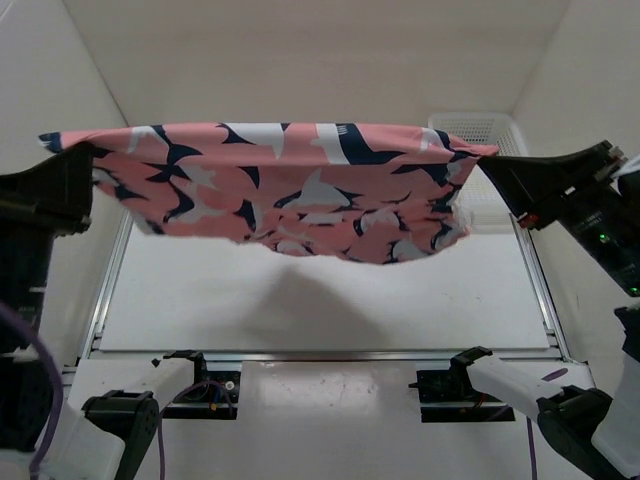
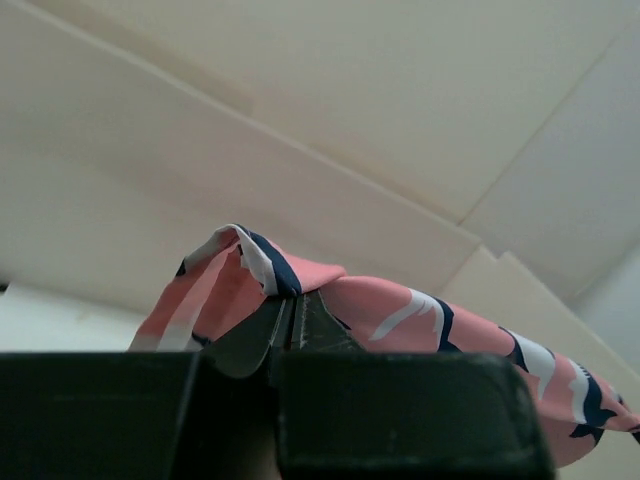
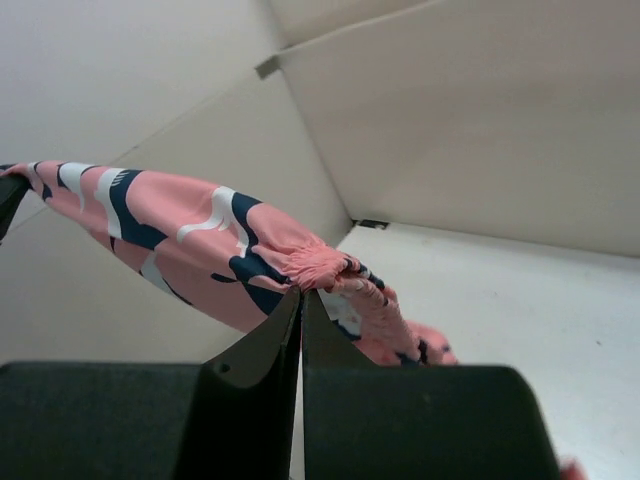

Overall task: Fold and stack the shorts
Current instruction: Flatten the shorts out, then fold the shorts

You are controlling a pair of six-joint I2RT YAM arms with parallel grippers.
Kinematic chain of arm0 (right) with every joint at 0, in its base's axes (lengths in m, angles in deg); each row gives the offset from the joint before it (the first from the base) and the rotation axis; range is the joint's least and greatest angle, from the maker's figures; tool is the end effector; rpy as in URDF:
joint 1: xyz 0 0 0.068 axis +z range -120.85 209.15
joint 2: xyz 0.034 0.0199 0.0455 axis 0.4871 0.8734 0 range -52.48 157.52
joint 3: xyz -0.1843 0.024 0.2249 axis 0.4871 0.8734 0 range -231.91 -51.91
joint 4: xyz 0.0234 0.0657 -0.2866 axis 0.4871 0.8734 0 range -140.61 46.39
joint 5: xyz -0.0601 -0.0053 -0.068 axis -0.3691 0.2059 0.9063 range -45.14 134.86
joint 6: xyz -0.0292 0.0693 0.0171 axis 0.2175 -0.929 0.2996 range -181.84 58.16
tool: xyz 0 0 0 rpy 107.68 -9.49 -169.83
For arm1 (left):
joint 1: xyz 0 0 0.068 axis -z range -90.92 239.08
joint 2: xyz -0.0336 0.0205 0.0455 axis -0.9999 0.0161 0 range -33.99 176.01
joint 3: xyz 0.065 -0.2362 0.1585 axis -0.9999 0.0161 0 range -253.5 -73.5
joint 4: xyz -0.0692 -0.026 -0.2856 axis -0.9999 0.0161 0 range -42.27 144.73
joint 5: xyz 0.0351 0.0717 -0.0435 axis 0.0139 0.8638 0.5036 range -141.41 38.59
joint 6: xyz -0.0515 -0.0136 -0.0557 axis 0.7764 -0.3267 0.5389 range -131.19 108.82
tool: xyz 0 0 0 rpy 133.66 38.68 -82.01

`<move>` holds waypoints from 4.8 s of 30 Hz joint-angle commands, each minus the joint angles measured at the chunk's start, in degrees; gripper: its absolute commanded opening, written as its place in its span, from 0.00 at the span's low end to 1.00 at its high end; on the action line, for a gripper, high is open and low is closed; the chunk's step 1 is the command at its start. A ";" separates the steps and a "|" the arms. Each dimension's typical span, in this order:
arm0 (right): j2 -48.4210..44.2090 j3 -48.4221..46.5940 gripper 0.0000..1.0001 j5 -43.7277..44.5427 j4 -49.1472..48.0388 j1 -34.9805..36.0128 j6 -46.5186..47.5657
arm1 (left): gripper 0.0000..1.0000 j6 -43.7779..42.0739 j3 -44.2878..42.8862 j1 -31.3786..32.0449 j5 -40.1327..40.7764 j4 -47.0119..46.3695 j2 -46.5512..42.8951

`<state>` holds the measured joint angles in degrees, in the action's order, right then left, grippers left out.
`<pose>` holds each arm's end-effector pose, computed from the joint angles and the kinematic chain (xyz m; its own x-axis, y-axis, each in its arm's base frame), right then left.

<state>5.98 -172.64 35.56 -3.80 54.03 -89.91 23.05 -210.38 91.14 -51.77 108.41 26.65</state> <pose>0.0706 0.0445 0.6683 -0.0485 0.4894 -0.8707 -0.6049 0.6793 0.4155 0.0238 -0.0013 0.6848 0.1979 -0.5700 -0.7975 0.1856 0.8206 -0.5405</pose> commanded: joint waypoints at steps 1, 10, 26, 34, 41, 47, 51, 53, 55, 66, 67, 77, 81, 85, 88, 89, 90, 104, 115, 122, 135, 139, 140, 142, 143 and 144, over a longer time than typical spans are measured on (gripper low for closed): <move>-0.27 -1.35 0.00 -1.07 3.03 -0.10 0.22 | 0.10 -1.90 -5.67 0.30 5.36 1.89 1.76; -0.99 10.84 0.00 15.09 4.26 -0.10 -2.16 | 0.10 -3.04 6.41 0.31 6.69 0.75 8.07; 27.48 44.96 0.00 27.91 -22.61 -4.67 0.48 | 0.10 -2.70 20.62 -2.06 12.83 -1.98 47.44; 48.93 23.90 0.00 15.73 -19.32 -9.33 -1.46 | 0.10 -1.54 -4.87 -3.30 11.70 4.60 61.96; 55.61 14.83 0.00 -1.41 -15.89 -8.54 -0.40 | 0.10 -5.50 3.70 -3.30 6.60 3.30 56.44; 64.05 5.34 0.38 -0.38 -4.82 -2.40 5.49 | 0.10 -5.50 12.42 -4.44 7.22 1.80 53.00; 64.06 11.29 0.61 3.85 -4.79 1.56 6.37 | 0.10 -5.50 13.04 -4.44 7.22 2.41 53.00; 64.59 13.58 0.61 4.63 -5.40 2.88 6.89 | 0.10 -5.50 13.04 -4.96 7.22 2.42 53.00; 64.59 15.77 0.62 6.65 -5.41 3.67 6.89 | 0.10 -5.50 13.04 -4.97 7.22 2.42 52.48; 69.07 21.58 0.48 8.78 -8.04 4.21 5.58 | 0.10 -5.50 15.94 -4.97 6.17 2.42 51.95; 69.07 22.20 0.24 8.25 -9.00 4.21 5.58 | 0.10 -5.50 15.94 -4.97 6.16 2.42 51.95; 47.48 51.09 0.01 20.80 -14.73 6.13 -9.60 | 0.10 -9.80 16.47 -2.69 1.15 3.65 50.36; 34.46 65.16 0.06 26.70 -12.79 11.93 -19.28 | 0.10 -11.04 18.31 -0.92 -1.83 4.35 49.84; 27.60 69.40 0.87 30.64 -8.67 15.71 -23.16 | 0.10 -12.17 19.63 1.62 -2.89 3.83 49.84; 25.13 63.35 0.93 38.36 -5.23 17.04 -20.38 | 0.10 -12.18 20.25 2.15 -3.41 3.30 49.31; 25.13 61.25 0.93 39.17 -4.63 15.91 -18.70 | 0.10 -12.18 20.25 2.15 -3.42 3.30 49.31; 26.35 57.05 0.91 39.18 -5.58 14.94 -16.68 | 0.10 -12.18 20.25 2.15 -3.42 3.30 49.31; 63.79 14.57 0.56 5.02 -9.54 -6.24 -2.85 | 0.10 -12.71 17.70 2.15 -2.36 5.06 49.31; 75.40 2.16 0.76 -1.59 -7.69 -6.87 9.42 | 0.10 -12.71 17.18 1.63 -2.89 5.06 49.84; 77.95 0.93 0.76 -2.83 -7.70 -6.87 15.77 | 0.10 -12.71 15.42 1.63 -3.95 5.06 51.15; 82.52 -6.89 0.47 -2.21 -1.54 -5.72 19.64 | 0.10 -12.71 9.53 0.48 -5.70 7.17 53.44; 83.57 -8.12 0.38 -5.19 -1.02 -5.72 20.17 | 0.10 -13.23 9.53 0.48 -5.70 7.17 53.44; 83.57 -8.64 0.43 -5.98 -1.02 -5.72 20.77 | 0.10 -13.23 9.53 0.48 -5.70 7.17 53.44; 84.27 -9.26 0.51 -7.57 0.03 -5.72 20.78 | 0.10 -13.23 9.53 0.48 -5.70 7.17 54.05; 84.89 -10.22 0.53 -8.62 0.04 -5.72 21.30 | 0.10 -13.23 9.53 0.48 -6.23 7.17 54.06; 85.42 -10.23 0.53 -9.85 0.91 -5.72 21.31 | 0.10 -13.23 9.53 0.48 -6.23 7.17 54.06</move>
<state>89.47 -179.85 30.23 -5.33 48.15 -70.20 10.66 -199.01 91.80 -56.77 115.28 81.10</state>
